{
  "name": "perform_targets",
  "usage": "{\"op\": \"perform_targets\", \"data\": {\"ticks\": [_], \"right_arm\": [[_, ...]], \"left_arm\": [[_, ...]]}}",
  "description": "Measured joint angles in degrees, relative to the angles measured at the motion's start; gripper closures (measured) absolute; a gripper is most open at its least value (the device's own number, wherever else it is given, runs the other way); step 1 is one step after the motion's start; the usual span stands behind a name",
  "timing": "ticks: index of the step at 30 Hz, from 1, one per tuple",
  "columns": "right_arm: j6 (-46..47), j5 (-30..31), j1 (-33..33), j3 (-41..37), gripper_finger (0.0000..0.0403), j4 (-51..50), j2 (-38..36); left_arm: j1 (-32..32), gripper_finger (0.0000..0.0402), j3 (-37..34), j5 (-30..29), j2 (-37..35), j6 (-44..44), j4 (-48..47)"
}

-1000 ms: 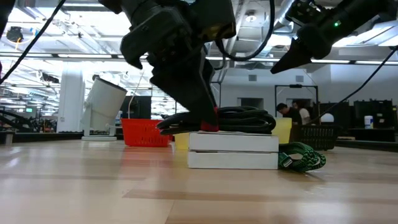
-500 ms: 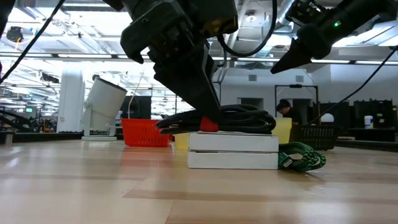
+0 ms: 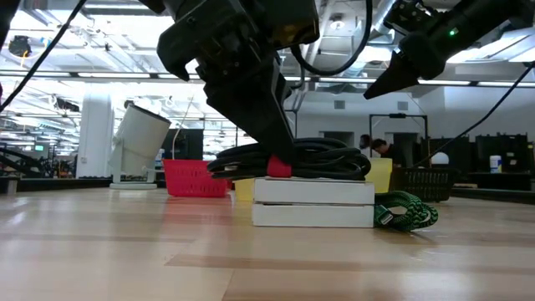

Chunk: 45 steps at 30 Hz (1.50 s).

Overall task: Pick and place items into bin
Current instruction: Put the bottom black charger cable into the yellow bin

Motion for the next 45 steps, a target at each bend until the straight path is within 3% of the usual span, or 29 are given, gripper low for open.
{"op": "perform_targets", "data": {"ticks": [5, 12, 22, 32, 45], "right_arm": [[-0.02, 0.00, 0.00, 0.00, 0.0325, 0.02, 0.00], [-0.02, 0.00, 0.00, 0.00, 0.0325, 0.00, 0.00], [-0.02, 0.00, 0.00, 0.02, 0.0325, 0.00, 0.00], [-0.04, 0.00, 0.00, 0.02, 0.0325, 0.00, 0.00], [-0.09, 0.02, 0.00, 0.04, 0.0325, -0.42, 0.00]], "left_arm": [[-0.54, 0.0330, 0.25, 0.14, 0.00, -0.06, -0.14], [-1.09, 0.0330, 5.72, -0.61, 0.00, 1.26, -6.70], [0.20, 0.0330, 12.33, -13.03, 0.00, 7.72, -19.30], [7.81, 0.0330, 15.84, -15.10, 0.02, 12.21, -26.36], [20.32, 0.0330, 15.91, -10.59, 0.02, 19.50, -19.30]]}}
